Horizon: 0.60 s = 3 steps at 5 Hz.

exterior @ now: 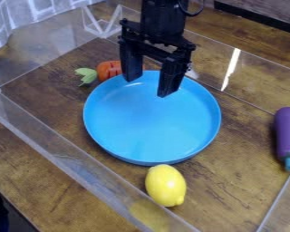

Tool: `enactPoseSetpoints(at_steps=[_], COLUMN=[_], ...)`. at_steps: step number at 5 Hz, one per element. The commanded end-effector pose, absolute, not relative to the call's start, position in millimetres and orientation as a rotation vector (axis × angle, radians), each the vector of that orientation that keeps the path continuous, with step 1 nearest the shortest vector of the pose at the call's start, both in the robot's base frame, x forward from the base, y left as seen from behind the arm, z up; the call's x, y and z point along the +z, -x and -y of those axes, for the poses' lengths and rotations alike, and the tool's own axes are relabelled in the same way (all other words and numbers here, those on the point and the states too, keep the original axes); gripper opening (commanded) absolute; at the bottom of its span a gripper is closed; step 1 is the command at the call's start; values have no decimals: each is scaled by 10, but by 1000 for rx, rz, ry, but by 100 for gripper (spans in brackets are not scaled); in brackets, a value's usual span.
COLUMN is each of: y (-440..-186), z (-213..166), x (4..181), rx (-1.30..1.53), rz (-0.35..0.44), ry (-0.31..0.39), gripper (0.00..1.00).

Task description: Remove the purple eggplant from the blue tray and put it on the table

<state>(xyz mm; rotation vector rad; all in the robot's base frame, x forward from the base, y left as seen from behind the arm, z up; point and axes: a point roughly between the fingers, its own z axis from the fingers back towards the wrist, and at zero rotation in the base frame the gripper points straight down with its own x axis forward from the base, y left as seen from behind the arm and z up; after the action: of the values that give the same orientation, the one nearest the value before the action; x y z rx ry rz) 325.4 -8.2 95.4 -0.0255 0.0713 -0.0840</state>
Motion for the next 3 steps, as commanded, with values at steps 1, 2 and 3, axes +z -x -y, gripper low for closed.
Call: enactPoseSetpoints(at_steps=[1, 2, 3], y=[-3356, -3367, -3381], z=[0, -7, -5], x=[1063, 1037, 1008], rx=[-67, -71, -73], rz=[-17, -18, -20], ry=[27, 28, 31], gripper=[100, 100, 100])
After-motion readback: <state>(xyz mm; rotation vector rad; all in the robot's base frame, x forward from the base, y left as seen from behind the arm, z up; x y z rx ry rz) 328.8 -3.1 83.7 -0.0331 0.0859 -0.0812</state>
